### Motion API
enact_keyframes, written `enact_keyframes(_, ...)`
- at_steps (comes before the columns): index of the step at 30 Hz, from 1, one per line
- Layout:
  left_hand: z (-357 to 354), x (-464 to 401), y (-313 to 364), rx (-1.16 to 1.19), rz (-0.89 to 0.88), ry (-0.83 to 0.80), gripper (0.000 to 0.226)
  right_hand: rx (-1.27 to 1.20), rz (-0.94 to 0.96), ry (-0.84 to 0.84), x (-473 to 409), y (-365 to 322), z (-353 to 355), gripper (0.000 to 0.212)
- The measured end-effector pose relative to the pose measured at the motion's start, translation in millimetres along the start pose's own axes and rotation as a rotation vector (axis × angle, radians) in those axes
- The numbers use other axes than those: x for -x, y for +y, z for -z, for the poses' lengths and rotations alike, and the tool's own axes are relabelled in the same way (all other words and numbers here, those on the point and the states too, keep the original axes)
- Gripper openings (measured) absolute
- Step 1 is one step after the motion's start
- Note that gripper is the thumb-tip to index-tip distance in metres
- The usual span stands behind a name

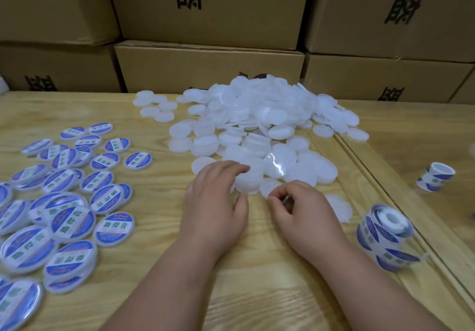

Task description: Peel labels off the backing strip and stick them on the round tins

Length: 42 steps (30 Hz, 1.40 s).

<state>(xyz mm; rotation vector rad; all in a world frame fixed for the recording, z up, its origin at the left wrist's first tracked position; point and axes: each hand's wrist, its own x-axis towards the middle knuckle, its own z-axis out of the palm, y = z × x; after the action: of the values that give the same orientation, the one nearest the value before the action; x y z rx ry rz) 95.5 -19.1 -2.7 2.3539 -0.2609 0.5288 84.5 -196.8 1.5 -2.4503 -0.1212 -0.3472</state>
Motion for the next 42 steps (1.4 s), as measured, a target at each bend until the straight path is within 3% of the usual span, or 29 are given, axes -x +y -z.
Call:
enact_keyframes(4, -1, 1, 5, 0.061, -0.143, -0.105, 0.055, -0.362, -0.032, -0.036, 8, -2, 11, 0.017)
enact_keyframes(8, -3, -2, 6, 0.155, -0.138, -0.061, 0.029, -0.499, -0.02, -0.11, 11, -11, 17, 0.023)
enact_keyframes(11, -4, -3, 4, 0.22, -0.16, 0.008, 0.011, -0.471, 0.01, 0.02, 10, -18, 24, 0.022)
enact_keyframes(14, -3, -1, 9, 0.293, -0.197, 0.063, 0.007, -0.399, 0.065, 0.191, 9, -19, 48, 0.017)
enact_keyframes(16, -2, 0, 14, 0.312, -0.211, 0.06, 0.009, -0.279, 0.031, 0.283, 7, -12, 74, 0.032)
enact_keyframes(18, -1, 0, 17, 0.33, -0.203, 0.051, 0.012, -0.051, -0.153, 0.251, 7, 2, 101, 0.063)
enact_keyframes(20, 0, 0, 19, 0.359, -0.172, 0.051, 0.014, 0.25, -0.451, 0.041, 13, 15, 122, 0.1)
enact_keyframes(22, 0, 0, 19, 0.378, -0.15, 0.062, 0.013, 0.353, -0.595, -0.183, 20, 22, 131, 0.116)
enact_keyframes(24, 0, 0, 19, 0.394, -0.148, 0.074, 0.013, 0.359, -0.6, -0.302, 22, 25, 133, 0.101)
enact_keyframes(26, 0, 1, 19, 0.412, -0.148, 0.089, 0.014, 0.384, -0.551, -0.363, 20, 24, 132, 0.07)
enact_keyframes(29, -3, 2, 18, 0.464, -0.137, 0.095, 0.016, 0.374, -0.436, -0.329, 16, 22, 123, 0.027)
enact_keyframes(31, -6, 3, 18, 0.534, -0.089, 0.049, 0.013, 0.332, -0.341, -0.288, 12, 21, 113, 0.02)
enact_keyframes(34, -7, 6, 23, 0.646, -0.023, -0.07, 0.029, 0.231, -0.254, -0.183, 1, 23, 90, 0.03)
enact_keyframes(37, -8, 6, 26, 0.579, -0.064, -0.201, 0.045, 0.072, -0.271, -0.059, -7, 25, 72, 0.052)
enact_keyframes(42, -7, 5, 25, 0.498, -0.052, -0.243, 0.035, -0.026, -0.332, 0.016, -4, 27, 76, 0.085)
